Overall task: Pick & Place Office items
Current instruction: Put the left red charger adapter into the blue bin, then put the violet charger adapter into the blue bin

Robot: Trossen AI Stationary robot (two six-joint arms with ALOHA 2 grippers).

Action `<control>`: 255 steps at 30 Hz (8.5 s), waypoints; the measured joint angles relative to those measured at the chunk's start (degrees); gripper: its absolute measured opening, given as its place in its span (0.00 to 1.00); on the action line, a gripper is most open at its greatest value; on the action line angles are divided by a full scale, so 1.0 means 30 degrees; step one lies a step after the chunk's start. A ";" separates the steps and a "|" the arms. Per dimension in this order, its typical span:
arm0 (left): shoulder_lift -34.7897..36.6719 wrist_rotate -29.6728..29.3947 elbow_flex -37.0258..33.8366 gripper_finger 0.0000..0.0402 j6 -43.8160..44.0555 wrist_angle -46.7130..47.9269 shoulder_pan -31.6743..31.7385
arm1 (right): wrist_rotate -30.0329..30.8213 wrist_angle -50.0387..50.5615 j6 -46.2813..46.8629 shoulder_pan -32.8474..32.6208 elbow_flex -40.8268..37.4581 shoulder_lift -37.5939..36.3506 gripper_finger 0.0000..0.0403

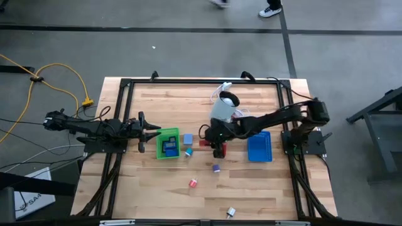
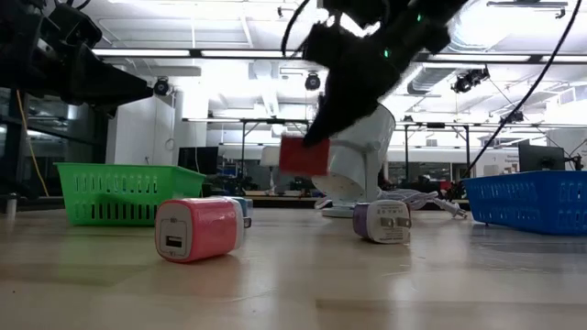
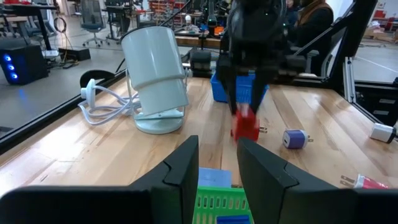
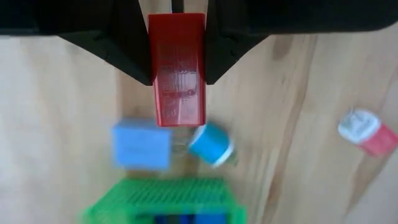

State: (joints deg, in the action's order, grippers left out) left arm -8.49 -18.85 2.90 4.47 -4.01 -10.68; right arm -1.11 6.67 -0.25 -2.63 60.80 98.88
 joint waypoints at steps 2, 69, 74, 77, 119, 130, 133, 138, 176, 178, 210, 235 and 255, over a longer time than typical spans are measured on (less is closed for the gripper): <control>-0.0006 0.0001 0.0000 0.26 0.0001 -0.0036 0.0001 | 0.0947 0.0390 0.0033 -0.0124 0.0051 -0.0727 0.27; -0.0472 0.0073 0.0000 0.26 0.0003 -0.0846 0.0001 | 0.9378 2.2973 3.6616 -0.7468 0.0007 -0.0009 0.31; -0.0472 0.0073 0.0000 0.26 -0.0001 -0.0846 0.0001 | 0.9396 2.2978 3.6638 -0.7475 0.0007 -0.0002 0.35; -0.0472 0.0073 0.0000 0.26 0.0006 -0.0843 0.0001 | 0.9399 2.2981 3.6638 -0.7475 0.0007 -0.0002 0.36; -0.0468 0.0066 0.0029 0.26 0.0002 -0.0843 0.0001 | 0.9310 0.6734 0.7132 -0.6035 0.0007 -0.5511 0.36; -0.0471 0.0066 0.0029 0.26 -0.0001 -0.0842 -0.0005 | 0.3779 0.4863 0.4097 -0.5202 0.0007 -0.3806 0.36; -0.0468 0.0066 0.0029 0.26 0.0002 -0.0846 -0.0002 | 0.4213 0.4706 0.4110 -0.5277 0.0007 -0.3742 0.36; -0.0468 0.0066 0.0029 0.26 -0.0001 -0.0846 -0.0005 | 0.5485 0.4098 0.4830 -0.5282 0.0044 -0.3754 0.36; -0.0472 0.0066 0.0015 0.26 0.0000 -0.0875 -0.0006 | 0.0014 1.4586 2.5473 -0.5202 0.8306 0.3338 0.36; -0.0472 0.0066 0.0015 0.26 0.0002 -0.0890 -0.0003 | -0.0253 1.4166 2.6383 -0.5164 0.8306 0.3739 0.36; -0.0471 0.0066 0.0007 0.26 -0.0001 -0.0891 -0.0005 | 0.0796 1.2558 2.8766 -0.4976 0.8298 0.4340 0.50; -0.0472 0.0068 0.0007 0.26 -0.0001 -0.0992 -0.0006 | -0.0527 1.2691 3.0367 -0.4945 0.8276 0.6629 0.51; -0.0471 0.0069 0.0007 0.26 0.0005 -0.1123 -0.0005 | -0.1232 1.2628 3.0510 -0.4940 0.8291 0.6963 0.30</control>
State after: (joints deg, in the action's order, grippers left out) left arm -9.91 -18.64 2.92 4.49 -7.38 -10.69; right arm -4.80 44.56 91.29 -17.45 85.67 119.77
